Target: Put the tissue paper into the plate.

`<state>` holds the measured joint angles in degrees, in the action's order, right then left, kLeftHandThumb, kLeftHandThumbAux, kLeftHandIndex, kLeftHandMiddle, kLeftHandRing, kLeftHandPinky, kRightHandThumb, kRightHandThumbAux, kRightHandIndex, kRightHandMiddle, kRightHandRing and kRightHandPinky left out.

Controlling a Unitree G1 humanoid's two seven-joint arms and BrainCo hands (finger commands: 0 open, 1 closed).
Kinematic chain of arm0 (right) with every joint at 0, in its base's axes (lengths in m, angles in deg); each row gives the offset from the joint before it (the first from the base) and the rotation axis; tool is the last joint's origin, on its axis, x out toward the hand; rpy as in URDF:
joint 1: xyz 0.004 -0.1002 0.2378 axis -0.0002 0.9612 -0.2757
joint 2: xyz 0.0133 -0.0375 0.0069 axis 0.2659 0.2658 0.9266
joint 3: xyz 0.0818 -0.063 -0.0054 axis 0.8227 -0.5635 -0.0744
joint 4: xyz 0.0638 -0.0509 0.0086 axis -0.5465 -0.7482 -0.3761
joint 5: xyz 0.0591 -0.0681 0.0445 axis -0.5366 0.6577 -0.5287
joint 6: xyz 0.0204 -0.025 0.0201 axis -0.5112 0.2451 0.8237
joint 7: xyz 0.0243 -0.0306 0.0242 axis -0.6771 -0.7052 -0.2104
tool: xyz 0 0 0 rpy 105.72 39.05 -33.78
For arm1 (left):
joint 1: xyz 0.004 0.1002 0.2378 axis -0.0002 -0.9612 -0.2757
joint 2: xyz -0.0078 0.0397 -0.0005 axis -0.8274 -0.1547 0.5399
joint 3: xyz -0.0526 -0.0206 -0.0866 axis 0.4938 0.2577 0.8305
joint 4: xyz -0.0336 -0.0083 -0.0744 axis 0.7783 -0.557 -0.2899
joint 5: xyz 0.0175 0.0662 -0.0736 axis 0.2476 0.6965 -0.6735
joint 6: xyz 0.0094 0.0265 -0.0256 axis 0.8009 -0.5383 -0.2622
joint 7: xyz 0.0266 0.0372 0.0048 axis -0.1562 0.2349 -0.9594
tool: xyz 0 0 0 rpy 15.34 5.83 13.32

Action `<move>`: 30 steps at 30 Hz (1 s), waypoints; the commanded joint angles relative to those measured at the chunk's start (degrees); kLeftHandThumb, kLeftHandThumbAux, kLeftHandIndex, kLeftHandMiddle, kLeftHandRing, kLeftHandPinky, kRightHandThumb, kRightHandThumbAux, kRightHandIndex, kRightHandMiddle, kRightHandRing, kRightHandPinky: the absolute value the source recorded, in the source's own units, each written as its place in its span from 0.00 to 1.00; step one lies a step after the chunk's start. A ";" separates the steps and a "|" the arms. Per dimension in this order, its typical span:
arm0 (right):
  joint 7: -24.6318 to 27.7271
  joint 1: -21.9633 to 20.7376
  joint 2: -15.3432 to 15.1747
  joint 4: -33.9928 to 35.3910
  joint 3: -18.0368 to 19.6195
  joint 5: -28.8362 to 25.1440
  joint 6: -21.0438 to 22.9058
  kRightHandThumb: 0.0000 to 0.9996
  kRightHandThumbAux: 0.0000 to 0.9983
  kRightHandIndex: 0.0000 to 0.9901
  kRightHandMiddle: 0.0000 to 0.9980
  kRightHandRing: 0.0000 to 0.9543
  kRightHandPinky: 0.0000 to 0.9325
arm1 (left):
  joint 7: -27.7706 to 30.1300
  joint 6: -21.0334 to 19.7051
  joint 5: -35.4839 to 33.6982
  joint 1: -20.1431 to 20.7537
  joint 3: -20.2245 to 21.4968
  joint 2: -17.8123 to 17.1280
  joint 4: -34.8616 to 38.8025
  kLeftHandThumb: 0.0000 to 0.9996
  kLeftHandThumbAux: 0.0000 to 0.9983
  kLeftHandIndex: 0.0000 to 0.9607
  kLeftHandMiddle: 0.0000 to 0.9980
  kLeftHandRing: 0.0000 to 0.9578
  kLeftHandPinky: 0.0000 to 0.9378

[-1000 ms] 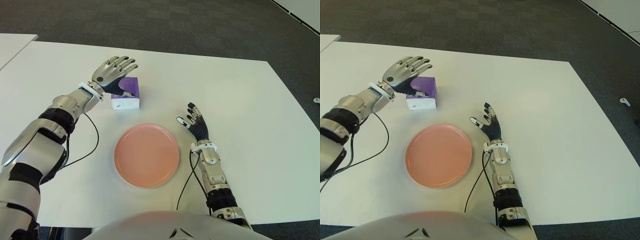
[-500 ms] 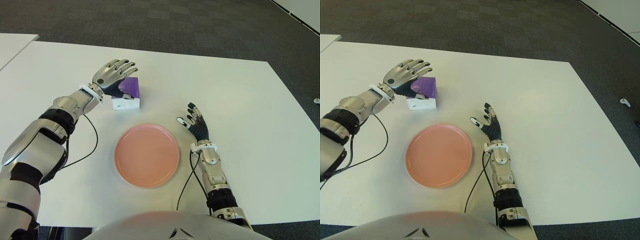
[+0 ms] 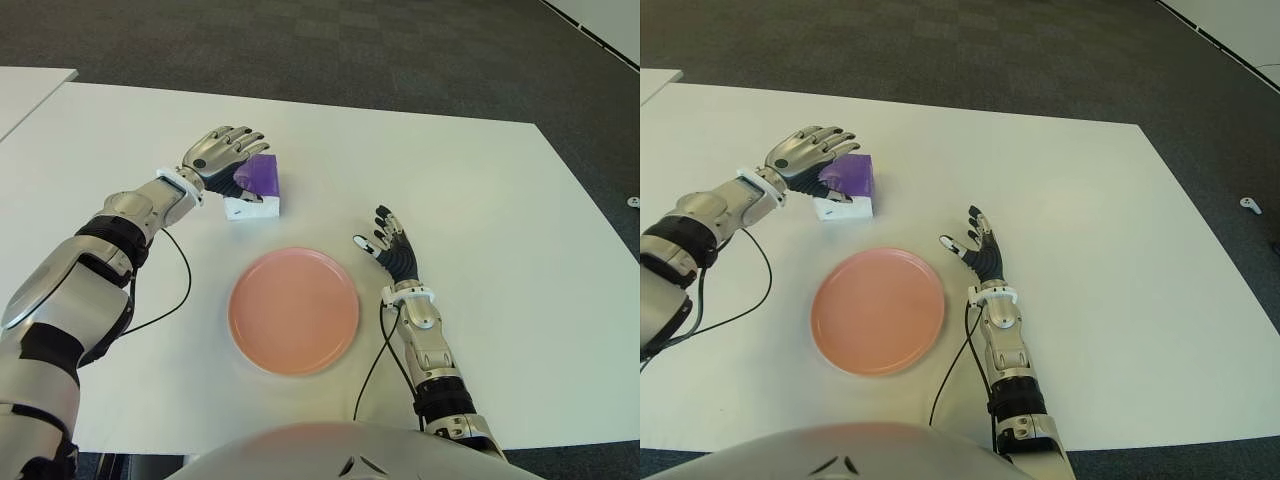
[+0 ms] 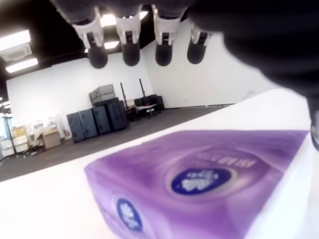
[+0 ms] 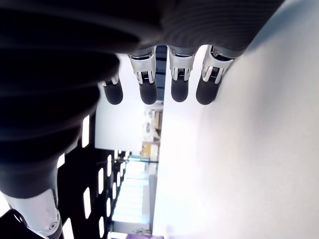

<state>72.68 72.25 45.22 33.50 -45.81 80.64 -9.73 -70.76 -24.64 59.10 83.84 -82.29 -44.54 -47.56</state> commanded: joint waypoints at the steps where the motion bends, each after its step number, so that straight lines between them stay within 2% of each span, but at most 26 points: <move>1: 1.22 3.59 0.25 -4.24 -0.70 -0.07 4.01 0.00 0.71 0.00 0.00 0.00 0.00 | 4.25 0.97 -1.86 0.13 0.29 -0.53 -0.57 0.00 0.34 0.00 0.00 0.00 0.00; 17: 1.45 3.54 -0.05 -4.26 -0.89 0.14 4.02 0.00 0.71 0.00 0.00 0.00 0.00 | 9.87 1.59 -4.23 -0.69 0.46 -1.79 0.97 0.00 0.35 0.00 0.00 0.00 0.00; 30: 1.76 3.48 -0.11 -4.84 -0.91 0.08 3.14 0.00 0.72 0.00 0.00 0.00 0.00 | 10.80 0.43 -4.02 -0.55 -0.08 -1.69 -0.47 0.00 0.33 0.00 0.00 0.00 0.00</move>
<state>73.08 72.24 44.95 33.08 -45.84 80.62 -10.43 -61.19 -23.86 55.09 83.84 -82.04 -45.95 -47.19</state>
